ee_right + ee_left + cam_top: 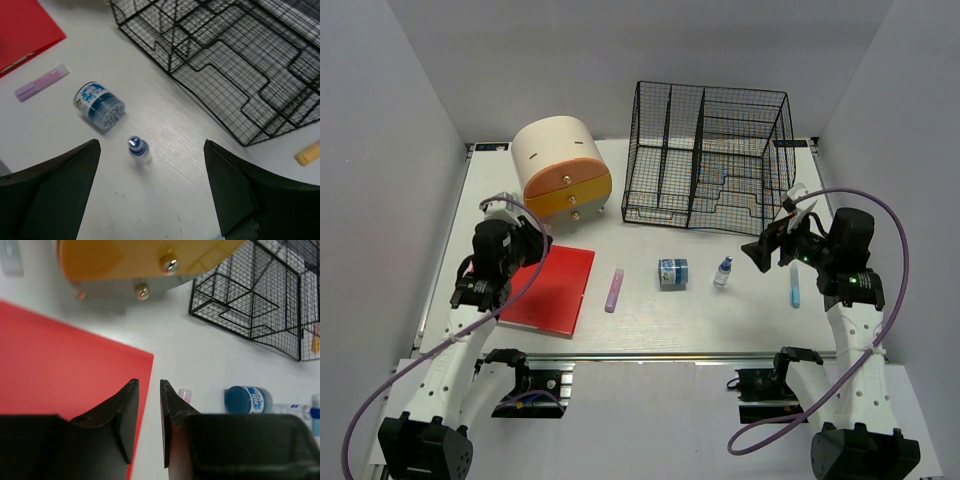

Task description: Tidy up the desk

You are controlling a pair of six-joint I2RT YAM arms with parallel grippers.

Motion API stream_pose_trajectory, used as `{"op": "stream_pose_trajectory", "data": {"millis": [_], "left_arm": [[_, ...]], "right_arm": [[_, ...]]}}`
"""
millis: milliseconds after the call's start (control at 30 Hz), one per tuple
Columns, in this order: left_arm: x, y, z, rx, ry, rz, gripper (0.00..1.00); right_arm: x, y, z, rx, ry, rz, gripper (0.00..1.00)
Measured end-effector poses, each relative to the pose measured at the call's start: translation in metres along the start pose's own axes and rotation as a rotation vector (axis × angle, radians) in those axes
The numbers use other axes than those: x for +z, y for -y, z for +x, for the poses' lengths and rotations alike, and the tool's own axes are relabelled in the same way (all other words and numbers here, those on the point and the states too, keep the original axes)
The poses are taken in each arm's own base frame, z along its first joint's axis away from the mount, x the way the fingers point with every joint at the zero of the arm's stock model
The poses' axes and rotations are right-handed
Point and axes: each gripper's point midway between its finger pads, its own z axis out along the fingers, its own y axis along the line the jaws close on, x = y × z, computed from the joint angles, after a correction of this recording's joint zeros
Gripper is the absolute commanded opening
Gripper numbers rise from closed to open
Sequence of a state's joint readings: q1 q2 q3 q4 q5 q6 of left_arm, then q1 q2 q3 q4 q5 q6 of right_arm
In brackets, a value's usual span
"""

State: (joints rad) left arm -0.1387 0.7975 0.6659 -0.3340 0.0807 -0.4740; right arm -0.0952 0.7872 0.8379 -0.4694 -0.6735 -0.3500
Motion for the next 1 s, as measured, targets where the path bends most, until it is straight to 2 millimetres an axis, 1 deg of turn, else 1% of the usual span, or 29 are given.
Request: {"op": "stream_pose_trajectory", "data": {"millis": [33,67,100,167,200,233,267,300,367,400,433,467,533,600,667,767,867,933,967,1000], "left_arm": [[-0.001,-0.004,0.004,-0.032,-0.021,-0.027,0.33],[-0.003,-0.008,0.008,-0.06,-0.039,-0.05,0.36],[-0.006,-0.01,0.014,-0.094,-0.057,-0.07,0.5],[-0.017,-0.014,0.023,-0.172,-0.083,-0.105,0.62],[-0.021,-0.015,0.027,-0.204,-0.094,-0.117,0.7],[-0.026,-0.015,0.031,-0.247,-0.106,-0.132,0.73],[-0.029,-0.016,0.036,-0.282,-0.12,-0.144,0.75],[-0.031,-0.016,0.039,-0.316,-0.13,-0.154,0.8],[-0.035,-0.018,0.048,-0.391,-0.149,-0.18,0.84],[-0.037,-0.019,0.052,-0.409,-0.154,-0.186,0.84],[-0.04,-0.021,0.056,-0.438,-0.156,-0.198,0.89],[-0.044,-0.023,0.06,-0.46,-0.155,-0.21,0.94],[-0.05,-0.026,0.063,-0.496,-0.151,-0.233,0.98],[-0.054,-0.028,0.065,-0.521,-0.147,-0.247,0.98],[-0.056,-0.033,0.07,-0.536,-0.159,-0.279,0.98],[-0.058,-0.039,0.077,-0.55,-0.179,-0.322,0.98],[-0.061,-0.041,0.077,-0.566,-0.17,-0.336,0.98],[-0.062,-0.041,0.076,-0.576,-0.159,-0.336,0.98],[-0.063,-0.041,0.076,-0.58,-0.155,-0.338,0.98],[-0.064,-0.042,0.076,-0.586,-0.154,-0.341,0.98]], "right_arm": [[0.0,-0.006,-0.002,-0.005,0.012,-0.032,0.89],[0.0,-0.011,-0.003,-0.003,0.019,-0.06,0.89],[0.001,-0.017,-0.004,0.003,0.027,-0.096,0.85],[0.004,-0.03,-0.006,0.018,0.041,-0.173,0.77],[0.007,-0.036,-0.007,0.03,0.043,-0.209,0.65],[0.009,-0.042,-0.006,0.045,0.04,-0.248,0.62],[0.012,-0.048,-0.006,0.063,0.035,-0.282,0.56],[0.015,-0.053,-0.005,0.081,0.026,-0.314,0.54],[0.024,-0.066,-0.005,0.122,0.003,-0.381,0.53],[0.029,-0.073,-0.007,0.142,-0.008,-0.413,0.52],[0.033,-0.081,-0.008,0.155,-0.019,-0.446,0.52],[0.037,-0.089,-0.012,0.172,-0.032,-0.476,0.54],[0.048,-0.103,-0.023,0.195,-0.049,-0.525,0.56],[0.062,-0.121,-0.037,0.207,-0.062,-0.578,0.58],[0.077,-0.14,-0.049,0.227,-0.08,-0.629,0.57],[0.104,-0.17,-0.057,0.295,-0.138,-0.69,0.59],[0.135,-0.207,-0.046,0.365,-0.241,-0.747,0.64],[0.152,-0.229,-0.029,0.413,-0.316,-0.761,0.68],[0.16,-0.24,-0.018,0.44,-0.356,-0.762,0.73],[0.166,-0.248,-0.009,0.464,-0.393,-0.761,0.76]]}}
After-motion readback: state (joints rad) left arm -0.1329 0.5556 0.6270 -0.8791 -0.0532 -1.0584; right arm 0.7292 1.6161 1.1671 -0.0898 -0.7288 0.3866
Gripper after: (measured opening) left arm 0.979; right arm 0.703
